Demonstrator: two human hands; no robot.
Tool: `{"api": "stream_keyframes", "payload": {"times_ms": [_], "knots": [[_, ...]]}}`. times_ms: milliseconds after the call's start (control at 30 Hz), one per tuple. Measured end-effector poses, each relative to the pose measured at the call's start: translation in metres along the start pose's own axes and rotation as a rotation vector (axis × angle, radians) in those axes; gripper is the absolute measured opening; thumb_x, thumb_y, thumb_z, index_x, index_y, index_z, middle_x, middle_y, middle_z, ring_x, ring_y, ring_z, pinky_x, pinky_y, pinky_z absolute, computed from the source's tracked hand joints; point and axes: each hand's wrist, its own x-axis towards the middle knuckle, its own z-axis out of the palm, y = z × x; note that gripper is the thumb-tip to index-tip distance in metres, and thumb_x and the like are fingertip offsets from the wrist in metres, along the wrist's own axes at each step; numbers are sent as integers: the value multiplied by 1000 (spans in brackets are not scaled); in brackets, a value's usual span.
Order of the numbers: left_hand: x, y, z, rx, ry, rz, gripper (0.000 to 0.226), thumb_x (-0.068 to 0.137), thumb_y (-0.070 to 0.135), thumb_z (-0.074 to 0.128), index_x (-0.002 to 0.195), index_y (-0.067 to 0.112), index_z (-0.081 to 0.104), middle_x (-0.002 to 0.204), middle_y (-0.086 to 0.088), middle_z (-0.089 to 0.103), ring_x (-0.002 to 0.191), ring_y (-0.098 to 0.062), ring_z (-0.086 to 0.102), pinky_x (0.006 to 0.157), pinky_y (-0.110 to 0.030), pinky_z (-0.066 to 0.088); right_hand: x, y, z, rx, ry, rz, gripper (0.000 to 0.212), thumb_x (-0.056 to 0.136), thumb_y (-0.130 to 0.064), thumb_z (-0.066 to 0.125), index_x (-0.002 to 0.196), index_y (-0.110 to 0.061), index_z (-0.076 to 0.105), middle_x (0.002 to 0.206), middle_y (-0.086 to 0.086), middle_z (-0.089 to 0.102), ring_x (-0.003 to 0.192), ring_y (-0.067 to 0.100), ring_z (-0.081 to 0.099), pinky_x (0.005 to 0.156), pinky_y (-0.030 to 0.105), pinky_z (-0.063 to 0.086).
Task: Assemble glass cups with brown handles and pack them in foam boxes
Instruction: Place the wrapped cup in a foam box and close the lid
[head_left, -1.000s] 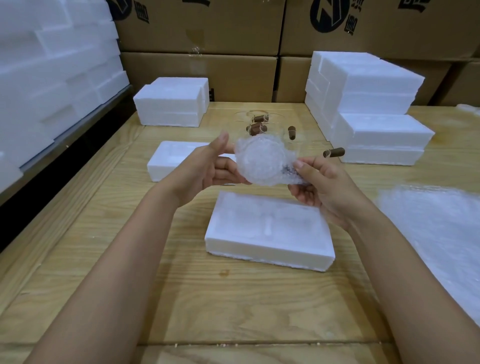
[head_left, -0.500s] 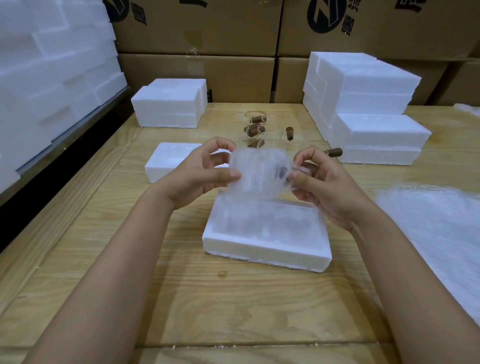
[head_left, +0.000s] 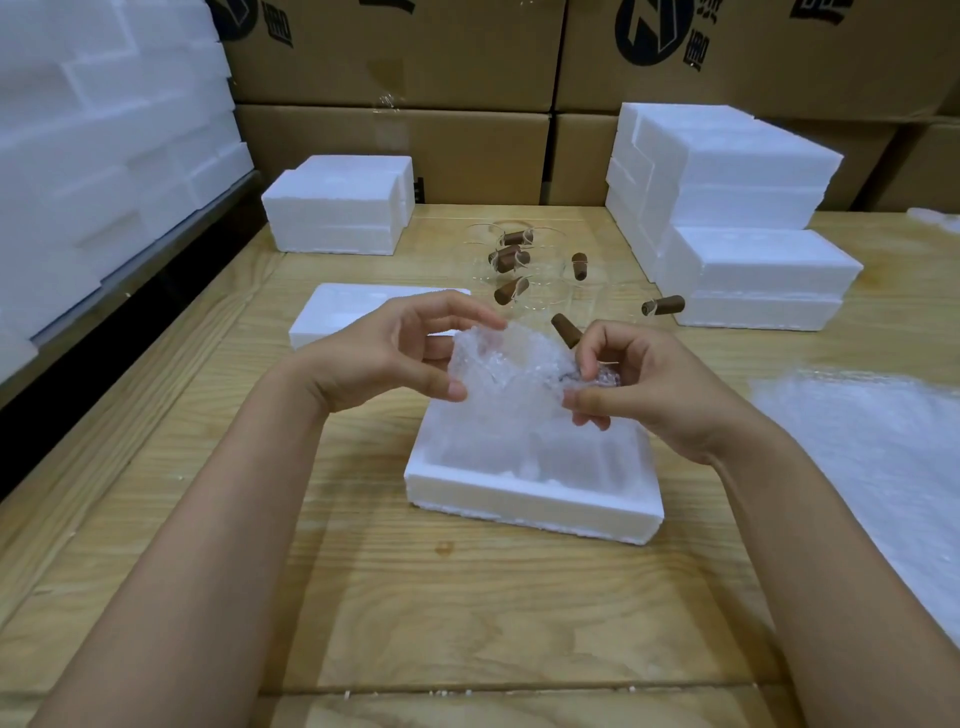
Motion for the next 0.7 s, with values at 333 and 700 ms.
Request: {"api": "stream_keyframes", "payload": {"times_ms": [333, 700], "knots": [[-2, -1, 1, 307, -13, -168, 30, 56, 9, 82, 74, 26, 66, 110, -10, 66, 110, -10, 60, 96, -15, 42, -2, 0, 0, -326, -101, 44, 26, 75, -9, 79, 70, -20, 56, 62, -11, 47, 59, 10, 38, 57, 18, 34], [-3, -3, -5, 372, -27, -230, 28, 55, 12, 80, 70, 29, 63, 107, -3, 65, 115, -6, 58, 83, -22, 45, 2, 6, 11, -461, -40, 23, 23, 74, -11, 76, 69, -18, 55, 61, -15, 48, 58, 8, 39, 59, 20, 34]]}}
